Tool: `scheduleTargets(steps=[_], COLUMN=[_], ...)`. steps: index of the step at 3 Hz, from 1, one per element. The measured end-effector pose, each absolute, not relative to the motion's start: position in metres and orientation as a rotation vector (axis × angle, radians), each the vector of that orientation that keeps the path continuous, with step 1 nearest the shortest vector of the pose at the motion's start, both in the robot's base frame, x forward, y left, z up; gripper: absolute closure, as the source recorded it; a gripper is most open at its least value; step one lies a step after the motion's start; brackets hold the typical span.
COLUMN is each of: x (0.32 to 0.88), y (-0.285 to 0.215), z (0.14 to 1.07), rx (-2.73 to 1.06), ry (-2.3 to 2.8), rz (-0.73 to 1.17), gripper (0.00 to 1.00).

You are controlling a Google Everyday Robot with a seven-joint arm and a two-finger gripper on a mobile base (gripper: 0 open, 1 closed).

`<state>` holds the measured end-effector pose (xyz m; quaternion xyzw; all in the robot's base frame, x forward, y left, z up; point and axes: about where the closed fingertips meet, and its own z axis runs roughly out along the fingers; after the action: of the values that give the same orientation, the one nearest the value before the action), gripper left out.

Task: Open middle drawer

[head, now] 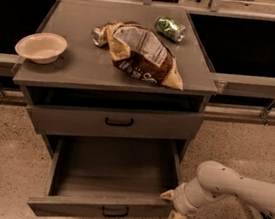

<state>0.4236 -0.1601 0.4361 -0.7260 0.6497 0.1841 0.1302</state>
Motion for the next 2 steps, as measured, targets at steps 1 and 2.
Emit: scheduleTargets(steps=[1, 2], x=[0.401, 0.392], y=[-0.168, -0.168], z=[0.447, 0.46], rx=[-2.093, -2.099], ry=[1.876, 1.843], rz=[0.565, 0.564], gripper=[0.49, 0.49])
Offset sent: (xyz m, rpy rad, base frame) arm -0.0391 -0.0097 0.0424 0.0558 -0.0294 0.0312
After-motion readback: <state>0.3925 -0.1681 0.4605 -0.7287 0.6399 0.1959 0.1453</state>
